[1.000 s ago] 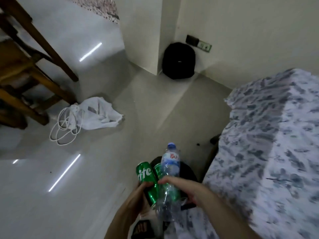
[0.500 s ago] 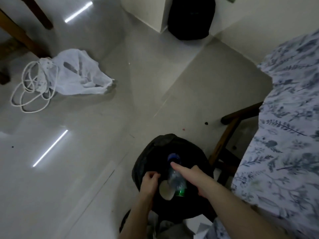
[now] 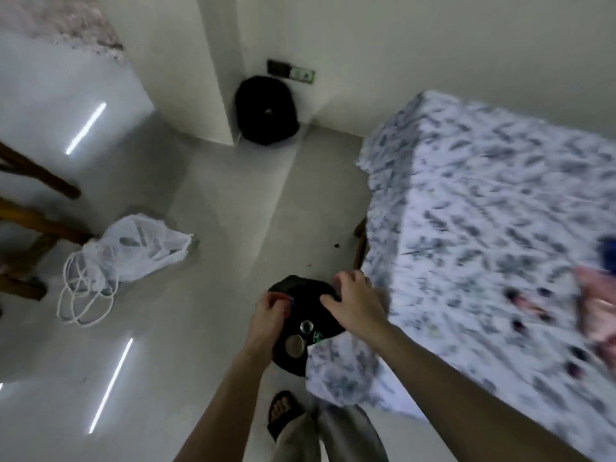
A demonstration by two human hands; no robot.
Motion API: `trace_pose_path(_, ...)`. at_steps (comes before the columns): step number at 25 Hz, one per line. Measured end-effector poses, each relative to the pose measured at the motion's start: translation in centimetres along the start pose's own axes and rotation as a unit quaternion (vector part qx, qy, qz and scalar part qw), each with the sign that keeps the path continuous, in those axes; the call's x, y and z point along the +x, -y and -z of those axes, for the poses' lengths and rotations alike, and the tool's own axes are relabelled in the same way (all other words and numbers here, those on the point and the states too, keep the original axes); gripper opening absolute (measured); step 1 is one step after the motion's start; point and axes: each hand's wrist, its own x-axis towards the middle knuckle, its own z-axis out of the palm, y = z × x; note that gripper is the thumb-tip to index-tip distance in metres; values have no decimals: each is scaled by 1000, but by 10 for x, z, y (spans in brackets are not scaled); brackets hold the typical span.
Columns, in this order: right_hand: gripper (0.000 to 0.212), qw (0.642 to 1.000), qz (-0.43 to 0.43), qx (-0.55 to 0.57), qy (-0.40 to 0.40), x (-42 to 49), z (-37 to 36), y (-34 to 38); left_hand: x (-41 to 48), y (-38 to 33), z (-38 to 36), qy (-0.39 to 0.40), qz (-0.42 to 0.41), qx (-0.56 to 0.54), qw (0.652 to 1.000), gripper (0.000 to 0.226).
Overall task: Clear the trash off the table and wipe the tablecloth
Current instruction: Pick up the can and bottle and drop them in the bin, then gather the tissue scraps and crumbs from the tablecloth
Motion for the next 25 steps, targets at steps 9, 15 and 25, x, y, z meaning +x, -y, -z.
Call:
trace_pose_path(9,43,939,-119,213,-244,-183,171,-174,-153,-129,-205,254,-143,189,938,19)
trace_pose_path(15,39,901,-204,252,-288,-275,182,-321,-237,-93,-331,336,-152,274,888,17)
trace_pose_path(25,37,944,-110,245,-191,-254,208,-410,-281,-47,-398,234,-134,239,933,14)
